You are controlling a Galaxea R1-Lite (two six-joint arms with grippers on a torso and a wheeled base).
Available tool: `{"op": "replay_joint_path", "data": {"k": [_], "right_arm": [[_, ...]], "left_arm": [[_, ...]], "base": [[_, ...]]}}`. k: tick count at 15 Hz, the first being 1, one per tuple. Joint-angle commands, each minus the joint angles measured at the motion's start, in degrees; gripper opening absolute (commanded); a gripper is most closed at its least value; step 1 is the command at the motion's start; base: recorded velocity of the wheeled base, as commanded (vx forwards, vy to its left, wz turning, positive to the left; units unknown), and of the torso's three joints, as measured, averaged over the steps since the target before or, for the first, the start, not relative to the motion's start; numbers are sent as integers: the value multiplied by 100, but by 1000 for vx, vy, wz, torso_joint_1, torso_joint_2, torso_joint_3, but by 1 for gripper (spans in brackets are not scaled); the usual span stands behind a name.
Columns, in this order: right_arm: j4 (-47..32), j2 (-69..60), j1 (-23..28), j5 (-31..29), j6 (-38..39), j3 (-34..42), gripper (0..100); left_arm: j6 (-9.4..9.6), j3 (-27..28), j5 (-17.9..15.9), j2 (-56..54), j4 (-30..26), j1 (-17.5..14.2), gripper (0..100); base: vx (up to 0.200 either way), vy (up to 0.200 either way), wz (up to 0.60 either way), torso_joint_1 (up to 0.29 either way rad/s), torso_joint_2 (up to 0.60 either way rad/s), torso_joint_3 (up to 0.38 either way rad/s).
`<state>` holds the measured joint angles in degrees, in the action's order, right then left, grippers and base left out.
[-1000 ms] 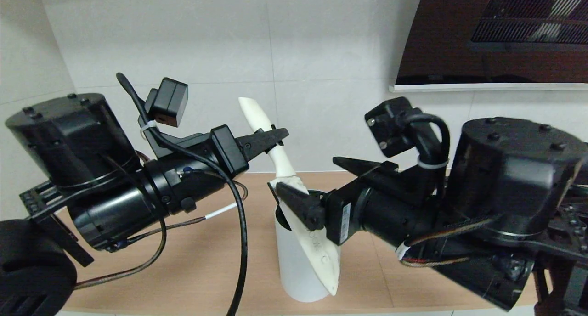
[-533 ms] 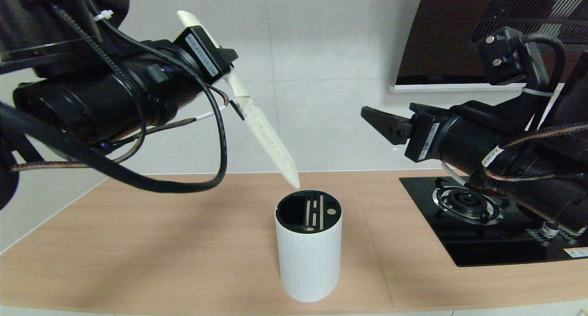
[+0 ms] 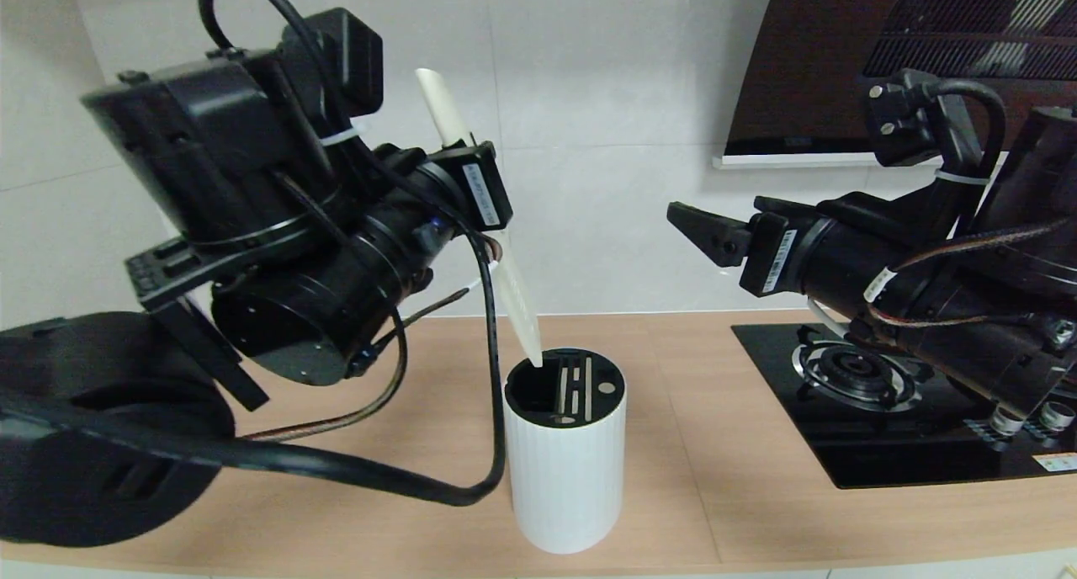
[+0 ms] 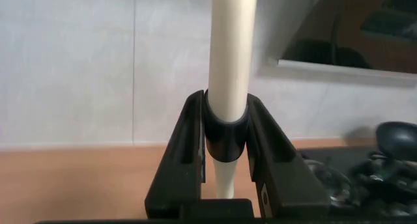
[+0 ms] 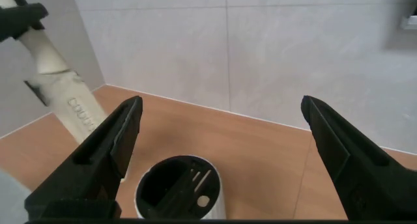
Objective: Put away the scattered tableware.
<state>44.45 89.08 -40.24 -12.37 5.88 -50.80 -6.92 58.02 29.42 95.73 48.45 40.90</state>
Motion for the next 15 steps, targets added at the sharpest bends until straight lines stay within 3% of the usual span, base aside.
{"op": "replay_joint_path", "data": {"k": [1,3,15], "right_arm": [[3,48,-1,-2,1,0,100],[11,66,-1,-2,-8,35,100],[11,119,-10,-2,-8,44,100]], "left_arm": [[191,-106,231,552,253,67,0],[323,-80,442,807,490,67,0],[279,-115,477,1272,657,76,0]], "base": [[0,0,0,0,0,0],[0,0,0,0,0,0],[0,0,0,0,0,0]]}}
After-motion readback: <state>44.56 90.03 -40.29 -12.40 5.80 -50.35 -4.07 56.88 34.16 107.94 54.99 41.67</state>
